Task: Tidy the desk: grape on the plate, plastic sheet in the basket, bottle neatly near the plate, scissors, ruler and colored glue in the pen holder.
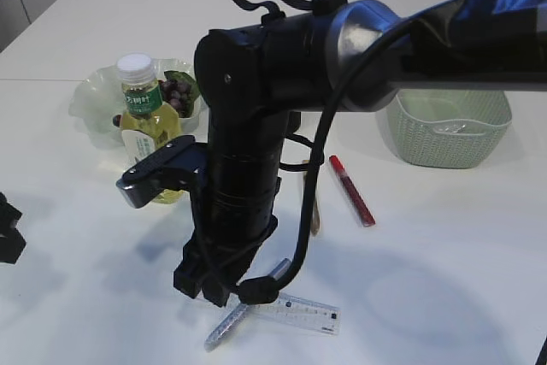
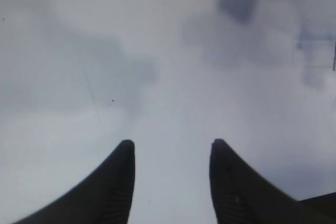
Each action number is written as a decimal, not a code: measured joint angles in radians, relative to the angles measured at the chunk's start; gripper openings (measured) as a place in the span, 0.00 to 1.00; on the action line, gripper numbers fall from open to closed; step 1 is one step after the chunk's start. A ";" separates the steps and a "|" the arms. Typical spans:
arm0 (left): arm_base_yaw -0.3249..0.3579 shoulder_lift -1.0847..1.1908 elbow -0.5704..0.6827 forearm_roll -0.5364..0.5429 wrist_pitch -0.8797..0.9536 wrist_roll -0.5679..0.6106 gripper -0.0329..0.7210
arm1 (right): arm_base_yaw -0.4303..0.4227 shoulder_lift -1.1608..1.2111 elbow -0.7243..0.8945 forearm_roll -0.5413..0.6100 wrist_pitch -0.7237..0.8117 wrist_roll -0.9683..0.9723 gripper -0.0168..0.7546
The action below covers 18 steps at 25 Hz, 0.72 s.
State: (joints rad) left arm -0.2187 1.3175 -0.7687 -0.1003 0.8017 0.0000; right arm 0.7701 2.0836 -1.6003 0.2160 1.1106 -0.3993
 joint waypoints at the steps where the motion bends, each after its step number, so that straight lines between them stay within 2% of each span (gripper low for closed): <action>1: 0.000 0.000 0.000 -0.002 -0.007 0.000 0.50 | 0.000 0.000 0.000 0.000 -0.011 -0.019 0.53; 8: 0.000 0.000 0.000 0.002 -0.014 0.000 0.50 | 0.000 0.032 0.000 0.004 -0.050 -0.083 0.68; 18: 0.000 0.000 0.000 0.005 -0.019 0.000 0.50 | 0.002 0.041 0.000 0.005 -0.122 -0.097 0.70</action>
State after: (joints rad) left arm -0.2187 1.3175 -0.7687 -0.0957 0.7824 0.0000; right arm 0.7725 2.1246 -1.6003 0.2212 0.9888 -0.4965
